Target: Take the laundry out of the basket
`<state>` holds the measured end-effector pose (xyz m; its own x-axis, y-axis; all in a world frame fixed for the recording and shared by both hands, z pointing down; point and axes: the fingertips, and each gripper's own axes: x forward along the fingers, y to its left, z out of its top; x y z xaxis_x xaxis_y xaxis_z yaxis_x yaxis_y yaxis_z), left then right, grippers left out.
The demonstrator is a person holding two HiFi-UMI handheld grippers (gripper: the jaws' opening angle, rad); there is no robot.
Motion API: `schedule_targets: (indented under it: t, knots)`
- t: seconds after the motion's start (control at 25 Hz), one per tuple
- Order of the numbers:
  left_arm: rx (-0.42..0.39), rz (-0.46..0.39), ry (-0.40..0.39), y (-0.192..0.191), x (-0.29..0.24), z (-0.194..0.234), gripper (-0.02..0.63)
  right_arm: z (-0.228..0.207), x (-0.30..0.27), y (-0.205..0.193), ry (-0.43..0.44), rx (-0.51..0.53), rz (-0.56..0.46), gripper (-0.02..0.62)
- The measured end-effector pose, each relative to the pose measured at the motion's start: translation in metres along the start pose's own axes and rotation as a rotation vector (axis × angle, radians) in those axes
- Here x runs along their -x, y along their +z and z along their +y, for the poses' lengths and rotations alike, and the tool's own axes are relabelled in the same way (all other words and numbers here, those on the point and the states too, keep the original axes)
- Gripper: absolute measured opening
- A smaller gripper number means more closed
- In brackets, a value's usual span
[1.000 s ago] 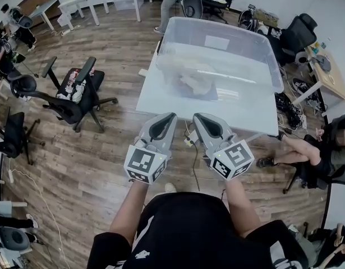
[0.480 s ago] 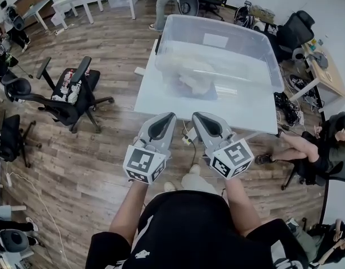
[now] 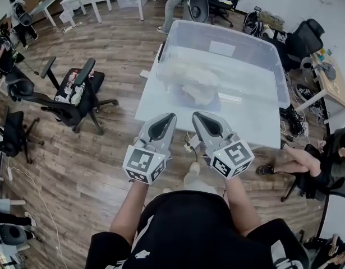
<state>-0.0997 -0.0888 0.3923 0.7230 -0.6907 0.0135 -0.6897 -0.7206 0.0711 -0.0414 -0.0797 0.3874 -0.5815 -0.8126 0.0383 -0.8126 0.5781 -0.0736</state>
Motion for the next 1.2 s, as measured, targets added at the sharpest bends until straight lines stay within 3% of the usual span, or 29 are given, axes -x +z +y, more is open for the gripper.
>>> schedule_targets:
  t: [0.56,0.88,1.2]
  knots:
    - [-0.017,0.007,0.022,-0.003,-0.074,0.004,0.008,-0.072,-0.020,0.011,0.033,-0.002,-0.021,-0.005]
    - [-0.067,0.020,0.029,-0.001,-0.111,0.000,0.008,-0.107,-0.029,0.022,0.056,-0.002,-0.043,-0.005]
    - [-0.058,0.020,0.074,0.001,-0.142,0.011,0.008,-0.138,-0.045,0.032,0.093,0.014,-0.046,-0.005]
